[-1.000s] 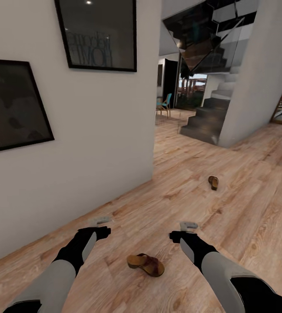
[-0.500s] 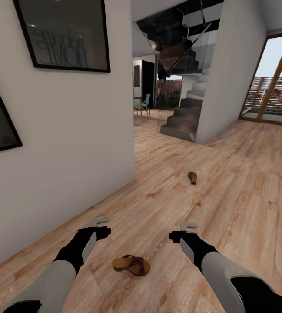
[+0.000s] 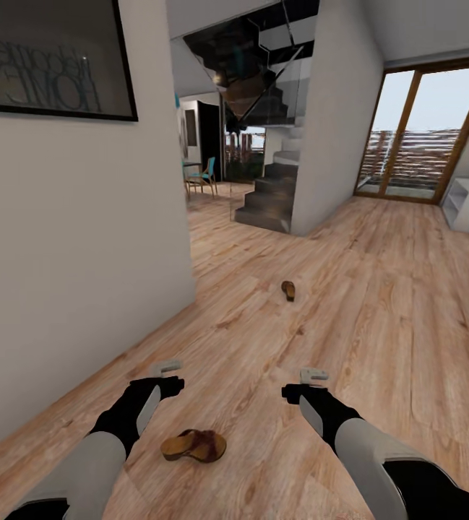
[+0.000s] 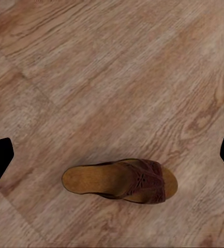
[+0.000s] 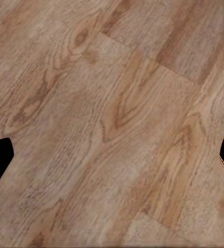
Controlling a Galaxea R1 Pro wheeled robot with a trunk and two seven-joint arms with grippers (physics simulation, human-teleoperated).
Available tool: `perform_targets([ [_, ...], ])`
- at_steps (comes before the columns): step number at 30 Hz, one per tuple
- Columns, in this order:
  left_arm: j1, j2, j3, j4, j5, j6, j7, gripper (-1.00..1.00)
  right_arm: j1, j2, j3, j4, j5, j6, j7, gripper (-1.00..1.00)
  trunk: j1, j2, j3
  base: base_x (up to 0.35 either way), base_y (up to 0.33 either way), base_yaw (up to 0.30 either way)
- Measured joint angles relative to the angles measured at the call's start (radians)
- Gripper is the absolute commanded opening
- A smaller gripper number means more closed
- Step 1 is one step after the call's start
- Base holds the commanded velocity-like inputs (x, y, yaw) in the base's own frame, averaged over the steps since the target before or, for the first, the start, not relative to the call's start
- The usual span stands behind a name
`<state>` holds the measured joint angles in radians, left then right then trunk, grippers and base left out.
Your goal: Pick up the two gym shoes and the two sandals from the corridor floor and place them onto the hallstand (shoe rack) in the corridor, making sure they are on the rack and not on the floor. Arrange them so the two gym shoes are next to each other and the two sandals are next to each other.
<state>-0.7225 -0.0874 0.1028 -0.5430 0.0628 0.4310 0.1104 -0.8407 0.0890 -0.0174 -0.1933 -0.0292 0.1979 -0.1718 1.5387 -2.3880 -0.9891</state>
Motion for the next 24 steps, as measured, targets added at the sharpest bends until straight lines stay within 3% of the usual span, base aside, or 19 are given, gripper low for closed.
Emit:
perform_targets([
  [24,0.0,0.0,0.0,0.0,0.0,0.0,0.0,1.0,0.0,0.0,-0.001,0.001,0.0,0.0,0.0,1.0,0.0,0.0,0.014,0.0,0.0,-0.3],
])
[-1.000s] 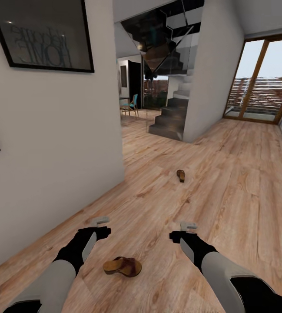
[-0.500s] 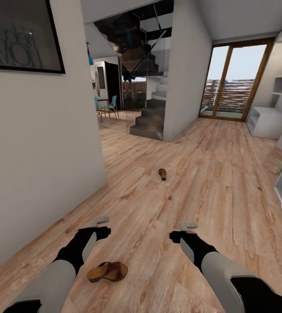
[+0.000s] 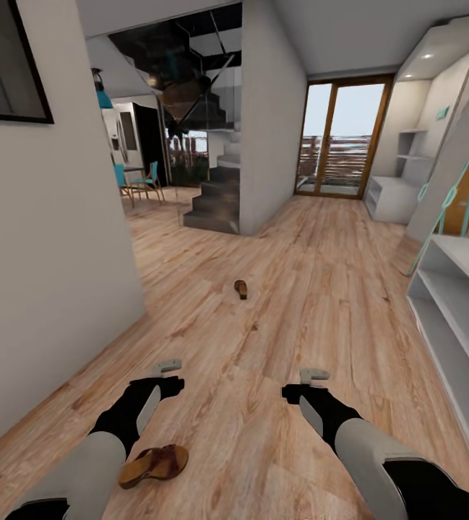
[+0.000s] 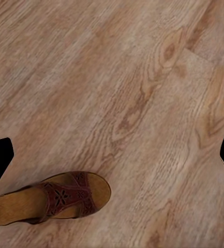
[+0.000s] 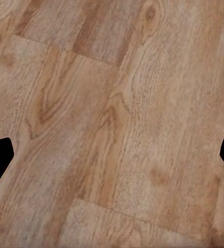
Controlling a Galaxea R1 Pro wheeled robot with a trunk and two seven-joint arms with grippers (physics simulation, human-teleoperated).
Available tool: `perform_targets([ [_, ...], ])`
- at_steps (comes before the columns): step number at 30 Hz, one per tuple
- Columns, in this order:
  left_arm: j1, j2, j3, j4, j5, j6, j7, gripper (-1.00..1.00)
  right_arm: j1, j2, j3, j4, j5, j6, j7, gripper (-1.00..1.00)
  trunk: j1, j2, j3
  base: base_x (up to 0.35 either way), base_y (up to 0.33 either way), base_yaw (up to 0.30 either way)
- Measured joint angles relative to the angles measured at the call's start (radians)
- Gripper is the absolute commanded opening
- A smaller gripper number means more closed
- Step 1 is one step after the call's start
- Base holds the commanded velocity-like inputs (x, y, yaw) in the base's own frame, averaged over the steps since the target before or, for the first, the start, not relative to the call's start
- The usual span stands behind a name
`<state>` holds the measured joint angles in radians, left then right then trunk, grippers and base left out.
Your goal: Pick up the two gym shoes and the two sandals from the corridor floor and place them onto the hallstand (shoe rack) in the corridor, making sure they are on the rack and not on the floor. Arrange them so the two gym shoes are next to each other and the two sandals are next to each other.
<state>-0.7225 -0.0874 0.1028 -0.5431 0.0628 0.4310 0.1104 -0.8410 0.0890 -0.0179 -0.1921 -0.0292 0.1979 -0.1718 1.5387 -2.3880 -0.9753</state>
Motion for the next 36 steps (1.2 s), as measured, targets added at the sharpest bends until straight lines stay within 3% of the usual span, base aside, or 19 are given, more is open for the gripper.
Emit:
perform_targets([
  [36,0.0,0.0,0.0,0.0,0.0,0.0,0.0,1.0,0.0,0.0,0.001,0.003,0.0,0.0,0.0,1.0,0.0,0.0,0.003,0.0,0.0,-0.3],
])
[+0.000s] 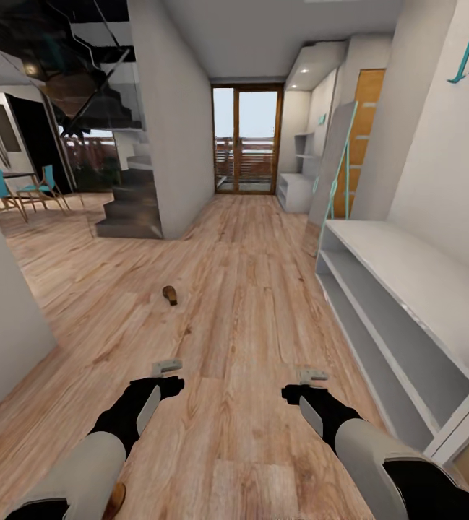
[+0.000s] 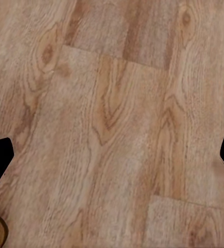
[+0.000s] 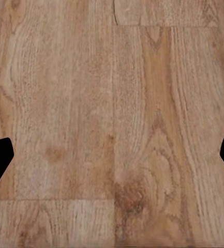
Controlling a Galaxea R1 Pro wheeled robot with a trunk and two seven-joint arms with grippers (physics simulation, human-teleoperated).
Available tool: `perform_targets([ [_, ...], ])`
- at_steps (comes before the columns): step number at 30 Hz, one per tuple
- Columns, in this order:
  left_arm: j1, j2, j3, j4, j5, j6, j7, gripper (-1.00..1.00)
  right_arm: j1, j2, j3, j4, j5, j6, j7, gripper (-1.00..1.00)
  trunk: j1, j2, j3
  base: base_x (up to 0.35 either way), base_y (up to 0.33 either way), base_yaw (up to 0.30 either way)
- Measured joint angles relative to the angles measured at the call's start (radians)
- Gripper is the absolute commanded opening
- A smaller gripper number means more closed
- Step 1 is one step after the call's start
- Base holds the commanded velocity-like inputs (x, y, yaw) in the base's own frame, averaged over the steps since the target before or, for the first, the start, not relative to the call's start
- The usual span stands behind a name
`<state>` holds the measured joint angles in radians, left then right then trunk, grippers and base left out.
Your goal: Pick up the two gym shoes and the two sandals from the corridor floor and place them onto the hallstand (shoe rack) in the corridor, making sure they are on the rack and not on the floor. Arrange them so the two gym shoes are next to each other and the two sandals are next to each other.
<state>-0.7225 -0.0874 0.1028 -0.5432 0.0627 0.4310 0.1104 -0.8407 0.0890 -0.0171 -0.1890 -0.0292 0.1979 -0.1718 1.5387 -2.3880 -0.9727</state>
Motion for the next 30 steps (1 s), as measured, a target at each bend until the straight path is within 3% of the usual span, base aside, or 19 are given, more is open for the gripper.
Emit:
perform_targets([
  [16,0.0,0.0,0.0,0.0,0.0,0.0,0.0,1.0,0.0,0.0,0.0,0.006,0.0,-0.002,0.0,1.0,0.0,0.0,0.0,-0.034,0.02,-0.279],
  [30,0.0,0.0,-0.001,0.0,0.0,0.0,-0.001,1.0,0.0,0.0,0.0,0.006,0.0,-0.003,0.0,1.0,0.0,0.0,0.0,-0.222,0.194,-0.053],
])
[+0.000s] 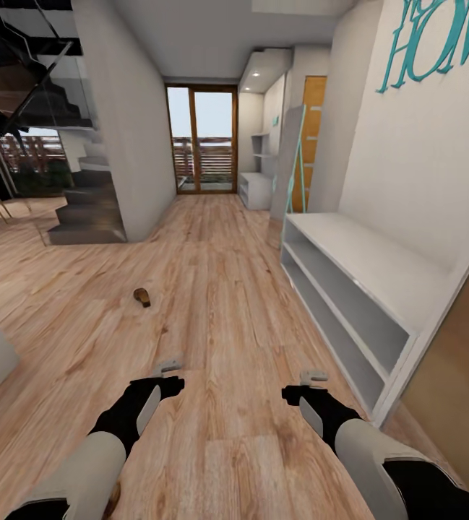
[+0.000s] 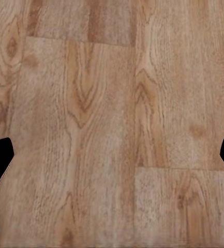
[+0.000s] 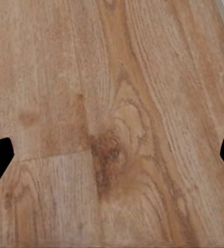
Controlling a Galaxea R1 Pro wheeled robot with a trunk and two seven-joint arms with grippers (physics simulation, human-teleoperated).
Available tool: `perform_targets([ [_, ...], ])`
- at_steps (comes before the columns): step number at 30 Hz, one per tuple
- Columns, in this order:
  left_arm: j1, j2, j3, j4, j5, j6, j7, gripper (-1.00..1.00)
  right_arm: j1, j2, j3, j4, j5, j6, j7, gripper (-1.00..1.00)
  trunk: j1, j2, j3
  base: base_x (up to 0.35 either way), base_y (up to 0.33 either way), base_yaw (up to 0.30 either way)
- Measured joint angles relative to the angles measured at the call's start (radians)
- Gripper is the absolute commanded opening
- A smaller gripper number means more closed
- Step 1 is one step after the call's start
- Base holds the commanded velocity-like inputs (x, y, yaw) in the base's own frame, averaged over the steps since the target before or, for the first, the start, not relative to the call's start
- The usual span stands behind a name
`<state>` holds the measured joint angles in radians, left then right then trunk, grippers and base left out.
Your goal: Pick up the two gym shoes and the two sandals from the corridor floor and place them onto the hallstand (shoe rack) in the corridor, making sure they are on the rack and not on the floor. Arrange them so the two gym shoes are next to each other and the two sandals are next to each other.
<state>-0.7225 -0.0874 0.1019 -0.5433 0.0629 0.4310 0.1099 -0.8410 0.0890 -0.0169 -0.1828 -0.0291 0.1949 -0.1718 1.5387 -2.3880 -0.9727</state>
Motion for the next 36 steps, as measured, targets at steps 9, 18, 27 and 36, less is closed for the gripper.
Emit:
perform_targets([
  [9,0.0,0.0,0.001,0.0,0.0,0.0,-0.001,1.0,0.0,0.0,0.0,0.0,0.0,0.0,0.0,1.0,0.0,0.0,0.0,-0.218,0.218,-0.004],
  [18,0.0,0.0,0.001,0.0,0.0,0.0,0.0,1.0,0.0,0.0,0.0,0.0,0.0,0.0,0.0,1.0,0.0,0.0,0.0,-0.06,0.062,-0.096],
  [27,0.0,0.0,0.001,0.0,0.0,0.0,-0.001,1.0,0.0,0.0,0.0,0.0,0.0,0.0,0.0,1.0,0.0,0.0,0.0,-0.004,0.005,-0.267],
  [36,0.0,0.0,0.001,0.0,0.0,0.0,-0.001,1.0,-0.001,0.0,0.0,0.0,0.0,0.0,0.0,1.0,0.0,0.0,0.0,-0.001,0.001,-0.282],
])
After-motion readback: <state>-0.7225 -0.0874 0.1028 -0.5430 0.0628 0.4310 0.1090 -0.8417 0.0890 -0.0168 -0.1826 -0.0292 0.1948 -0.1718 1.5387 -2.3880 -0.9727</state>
